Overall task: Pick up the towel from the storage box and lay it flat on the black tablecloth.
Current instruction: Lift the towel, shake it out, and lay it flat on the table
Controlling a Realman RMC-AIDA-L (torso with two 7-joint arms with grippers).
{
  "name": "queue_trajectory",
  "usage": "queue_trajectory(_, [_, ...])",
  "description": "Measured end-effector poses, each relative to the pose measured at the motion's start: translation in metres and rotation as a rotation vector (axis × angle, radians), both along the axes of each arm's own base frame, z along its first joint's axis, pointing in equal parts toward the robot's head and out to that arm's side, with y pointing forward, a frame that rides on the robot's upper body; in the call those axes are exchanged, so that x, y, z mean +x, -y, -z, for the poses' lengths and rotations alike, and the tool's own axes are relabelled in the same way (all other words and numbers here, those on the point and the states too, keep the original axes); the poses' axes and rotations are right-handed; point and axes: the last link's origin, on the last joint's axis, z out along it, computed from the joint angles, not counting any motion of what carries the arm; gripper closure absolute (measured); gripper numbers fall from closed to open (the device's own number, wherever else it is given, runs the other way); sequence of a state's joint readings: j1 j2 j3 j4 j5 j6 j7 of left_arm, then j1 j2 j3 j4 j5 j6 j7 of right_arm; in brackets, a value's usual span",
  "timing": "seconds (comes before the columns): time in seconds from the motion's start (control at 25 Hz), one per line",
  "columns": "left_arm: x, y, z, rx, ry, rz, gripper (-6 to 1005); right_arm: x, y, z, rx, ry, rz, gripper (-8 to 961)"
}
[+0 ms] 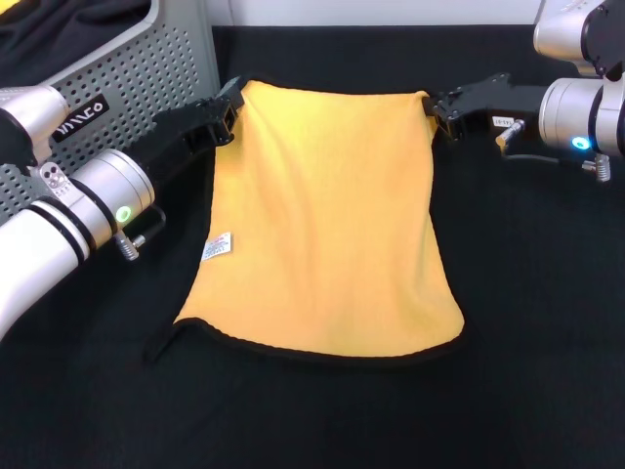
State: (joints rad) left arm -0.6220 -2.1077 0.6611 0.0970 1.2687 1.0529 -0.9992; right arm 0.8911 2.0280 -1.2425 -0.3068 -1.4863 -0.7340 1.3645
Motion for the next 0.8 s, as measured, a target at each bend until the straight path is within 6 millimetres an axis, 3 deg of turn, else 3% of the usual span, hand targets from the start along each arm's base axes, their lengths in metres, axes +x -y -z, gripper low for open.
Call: queue_trajectory(0.8, [0.005,-0.007,0.010,0.024,-0.082,-0.005,958,0.008,-0.003,0.000,0.027,0.029,0.037,938])
